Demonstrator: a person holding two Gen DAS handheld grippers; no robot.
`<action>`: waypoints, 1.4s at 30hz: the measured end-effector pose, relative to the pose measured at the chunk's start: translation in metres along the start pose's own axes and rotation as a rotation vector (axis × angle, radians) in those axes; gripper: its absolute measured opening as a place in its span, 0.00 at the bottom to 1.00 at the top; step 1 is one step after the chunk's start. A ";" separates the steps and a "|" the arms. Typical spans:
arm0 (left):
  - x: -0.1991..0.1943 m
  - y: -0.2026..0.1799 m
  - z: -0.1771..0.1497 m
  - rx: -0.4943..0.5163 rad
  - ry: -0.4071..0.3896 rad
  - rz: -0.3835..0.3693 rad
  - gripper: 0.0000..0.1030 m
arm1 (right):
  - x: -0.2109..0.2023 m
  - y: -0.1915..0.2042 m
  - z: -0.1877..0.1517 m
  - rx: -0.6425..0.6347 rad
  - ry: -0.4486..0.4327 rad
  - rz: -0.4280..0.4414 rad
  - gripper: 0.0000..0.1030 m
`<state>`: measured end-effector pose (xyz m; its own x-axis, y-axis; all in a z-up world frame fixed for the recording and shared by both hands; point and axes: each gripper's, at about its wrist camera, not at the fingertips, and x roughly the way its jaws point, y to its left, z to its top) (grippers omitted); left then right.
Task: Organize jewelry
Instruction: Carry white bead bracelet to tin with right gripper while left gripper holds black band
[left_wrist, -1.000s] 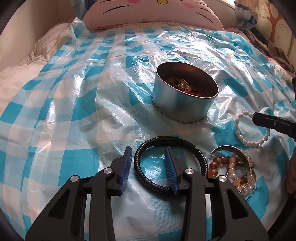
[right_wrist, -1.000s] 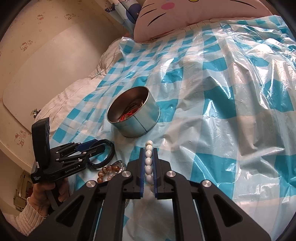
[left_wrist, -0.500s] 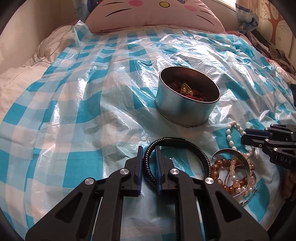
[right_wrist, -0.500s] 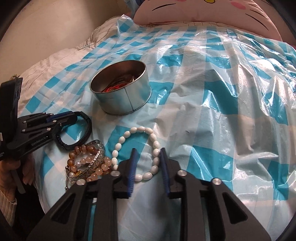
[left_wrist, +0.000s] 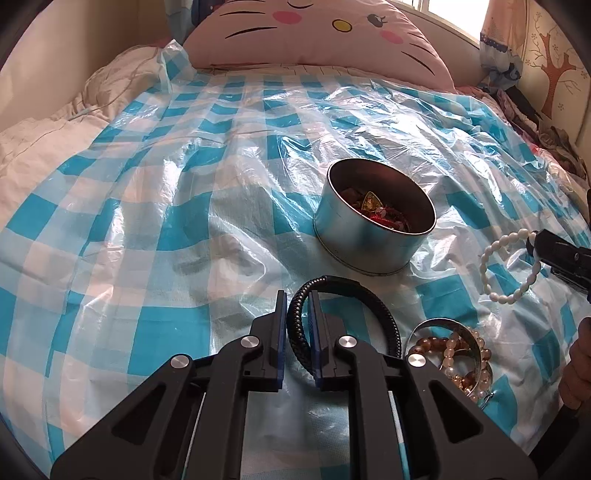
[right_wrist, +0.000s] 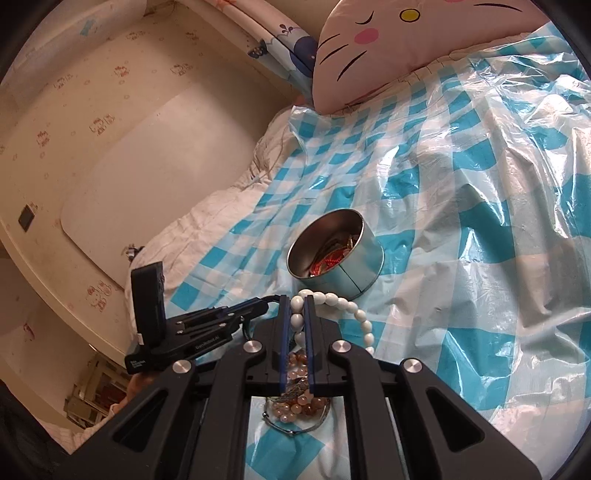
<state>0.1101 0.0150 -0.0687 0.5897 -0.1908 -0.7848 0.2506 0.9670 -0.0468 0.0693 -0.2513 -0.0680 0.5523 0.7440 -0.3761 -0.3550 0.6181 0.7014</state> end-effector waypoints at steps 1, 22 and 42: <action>-0.001 -0.001 0.000 0.003 -0.006 -0.001 0.10 | -0.003 -0.001 0.002 0.012 -0.015 0.023 0.08; -0.042 -0.018 0.021 0.011 -0.151 -0.071 0.10 | -0.007 0.009 0.015 0.022 -0.095 0.129 0.08; 0.024 0.003 0.019 0.070 0.088 0.039 0.16 | -0.008 -0.001 0.032 0.081 -0.175 0.177 0.08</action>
<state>0.1392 0.0104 -0.0760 0.5312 -0.1348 -0.8364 0.2833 0.9587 0.0254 0.0892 -0.2659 -0.0460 0.6115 0.7792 -0.1377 -0.3998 0.4544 0.7960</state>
